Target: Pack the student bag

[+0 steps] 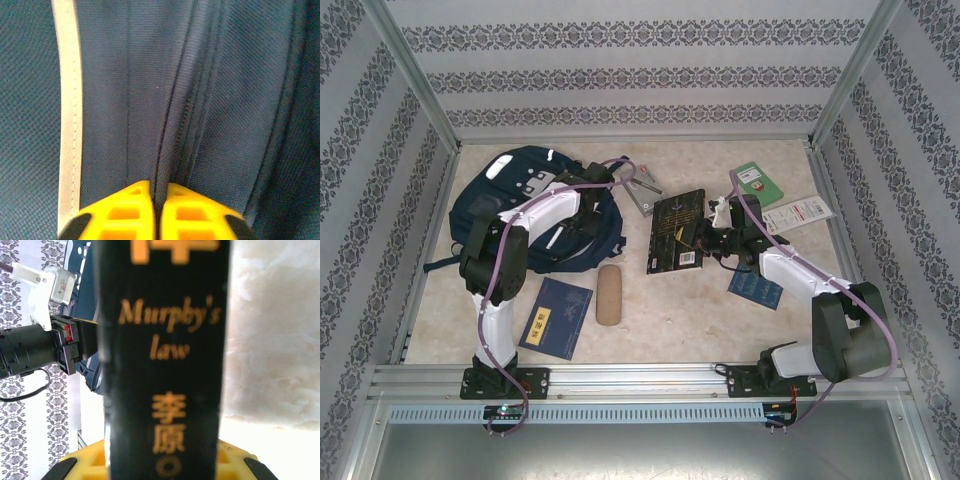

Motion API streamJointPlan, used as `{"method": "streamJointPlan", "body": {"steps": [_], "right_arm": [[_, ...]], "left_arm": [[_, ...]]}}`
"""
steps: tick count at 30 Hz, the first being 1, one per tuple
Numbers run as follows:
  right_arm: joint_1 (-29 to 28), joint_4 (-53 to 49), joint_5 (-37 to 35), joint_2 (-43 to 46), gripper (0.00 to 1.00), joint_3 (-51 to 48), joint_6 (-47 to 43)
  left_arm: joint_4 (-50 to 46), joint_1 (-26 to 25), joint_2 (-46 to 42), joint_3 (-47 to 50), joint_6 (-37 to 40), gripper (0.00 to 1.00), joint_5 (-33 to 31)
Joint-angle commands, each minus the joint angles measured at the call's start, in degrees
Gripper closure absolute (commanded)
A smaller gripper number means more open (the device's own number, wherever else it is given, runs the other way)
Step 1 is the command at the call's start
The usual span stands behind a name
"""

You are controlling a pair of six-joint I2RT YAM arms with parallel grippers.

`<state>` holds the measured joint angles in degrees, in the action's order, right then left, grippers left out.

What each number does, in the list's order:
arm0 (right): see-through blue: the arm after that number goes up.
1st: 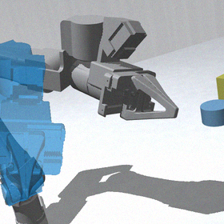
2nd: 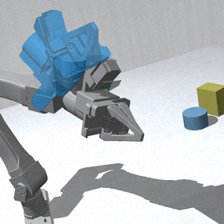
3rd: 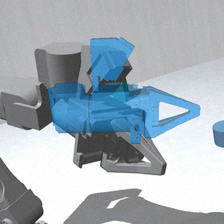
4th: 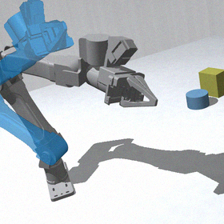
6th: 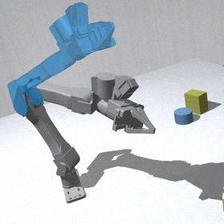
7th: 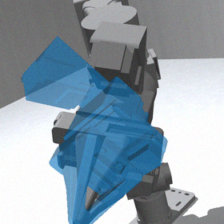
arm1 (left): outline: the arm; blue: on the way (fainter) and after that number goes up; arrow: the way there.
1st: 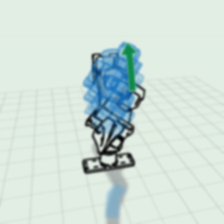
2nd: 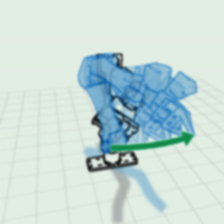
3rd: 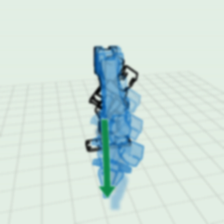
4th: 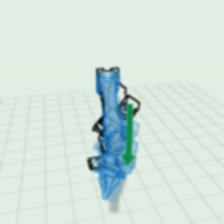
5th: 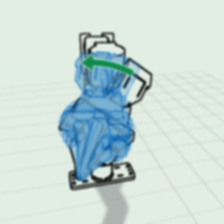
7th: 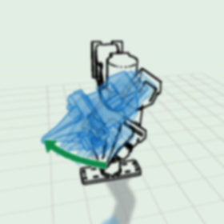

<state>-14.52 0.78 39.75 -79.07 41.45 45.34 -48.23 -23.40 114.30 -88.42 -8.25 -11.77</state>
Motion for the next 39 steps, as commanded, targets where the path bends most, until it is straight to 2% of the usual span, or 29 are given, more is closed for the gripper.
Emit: {"method": "streamJointPlan", "body": {"steps": [1,10,20,25,31,36,39], "right_arm": [[-0.8,5.9,1.9,0.0,1.0,0.9,1.9],[-4.8,20.2,3.1,-5.6,1.0,4.6,13.3],[-12.6,38.4,0.9,-22.0,1.0,18.4,27.6],[-16.9,38.8,-3.5,-30.6,1.0,25.9,29.5],[-22.2,41.1,-9.3,-42.0,1.0,37.2,33.9],[-24.3,41.4,-17.3,-50.0,1.0,44.5,37.3],[-25.2,38.1,-21.0,-55.0,1.0,50.9,39.1]], "left_arm": [[-3.4,0.6,-1.2,-2.3,-0.6,1.0,-3.1],[-9.1,0.7,-7.4,-13.1,-1.9,1.0,-2.9],[-13.2,3.5,-10.0,-22.7,-3.1,1.0,0.2],[-13.9,6.0,-10.6,-25.8,-3.6,1.0,2.9],[-14.8,6.7,-9.1,-29.5,-3.8,1.0,5.6],[-14.9,6.8,-8.5,-29.9,-4.4,1.0,8.0],[-14.8,6.8,-8.5,-29.4,-4.4,1.0,9.0]]}}
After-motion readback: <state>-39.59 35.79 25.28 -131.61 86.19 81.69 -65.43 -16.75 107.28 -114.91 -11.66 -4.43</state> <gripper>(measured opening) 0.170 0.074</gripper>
